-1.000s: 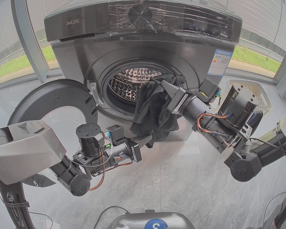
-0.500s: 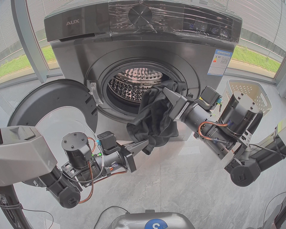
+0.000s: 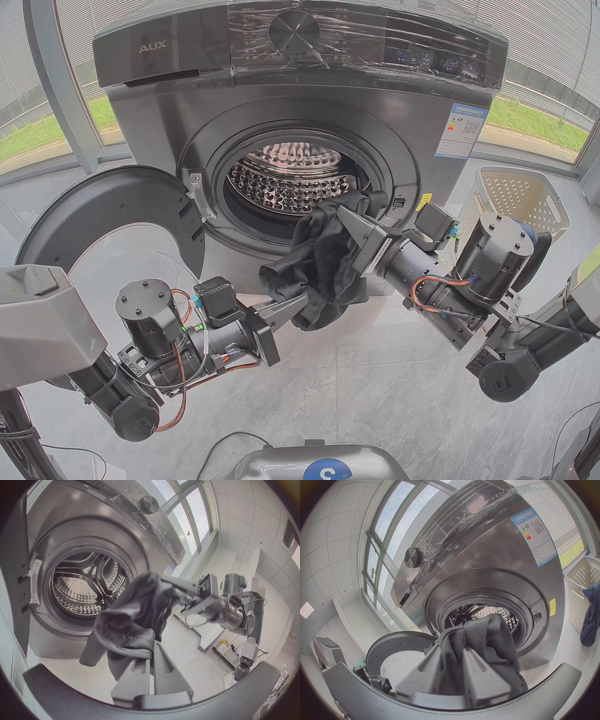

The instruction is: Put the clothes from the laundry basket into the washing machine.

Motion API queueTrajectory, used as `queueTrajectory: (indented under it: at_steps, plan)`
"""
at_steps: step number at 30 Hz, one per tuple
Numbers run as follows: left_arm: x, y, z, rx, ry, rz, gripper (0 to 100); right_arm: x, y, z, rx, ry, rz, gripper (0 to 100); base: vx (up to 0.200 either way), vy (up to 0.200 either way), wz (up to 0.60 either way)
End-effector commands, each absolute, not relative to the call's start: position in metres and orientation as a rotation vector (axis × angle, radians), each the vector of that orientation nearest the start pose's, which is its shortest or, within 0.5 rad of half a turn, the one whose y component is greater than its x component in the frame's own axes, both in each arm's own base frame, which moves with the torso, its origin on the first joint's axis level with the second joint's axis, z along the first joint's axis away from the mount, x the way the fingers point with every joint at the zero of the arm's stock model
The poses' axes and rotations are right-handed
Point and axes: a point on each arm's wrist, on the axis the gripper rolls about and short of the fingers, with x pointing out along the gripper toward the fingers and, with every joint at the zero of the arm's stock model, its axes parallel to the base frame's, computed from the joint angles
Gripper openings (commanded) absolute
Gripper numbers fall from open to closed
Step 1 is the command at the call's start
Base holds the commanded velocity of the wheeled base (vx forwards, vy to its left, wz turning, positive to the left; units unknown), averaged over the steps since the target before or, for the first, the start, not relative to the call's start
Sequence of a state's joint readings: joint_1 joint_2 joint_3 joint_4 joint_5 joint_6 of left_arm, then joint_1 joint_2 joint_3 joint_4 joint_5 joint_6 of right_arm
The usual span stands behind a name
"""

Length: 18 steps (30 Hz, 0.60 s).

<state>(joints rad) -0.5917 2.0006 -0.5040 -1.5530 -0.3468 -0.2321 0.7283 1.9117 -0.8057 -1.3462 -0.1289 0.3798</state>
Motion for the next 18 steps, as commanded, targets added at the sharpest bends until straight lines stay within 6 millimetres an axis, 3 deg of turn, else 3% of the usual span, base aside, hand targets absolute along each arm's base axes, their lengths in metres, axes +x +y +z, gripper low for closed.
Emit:
queueTrajectory:
  at_steps: [1, 11, 18]
  plan:
    - [0.252, -0.175, 0.131, -0.233, -0.021, -0.941, 0, 0.254, 0.225, 0.168, 0.440, -0.044, 0.629, 100, 0.000, 0.000, 0.00]
    - [0.240, -0.164, 0.167, -0.259, -0.142, -0.935, 0, 0.250, 0.216, 0.150, 0.407, 0.007, 0.605, 100, 0.000, 0.000, 0.00]
    - [0.248, -0.159, 0.180, -0.266, -0.203, -0.898, 0, 0.249, 0.212, 0.139, 0.359, 0.036, 0.591, 100, 0.000, 0.000, 0.00]
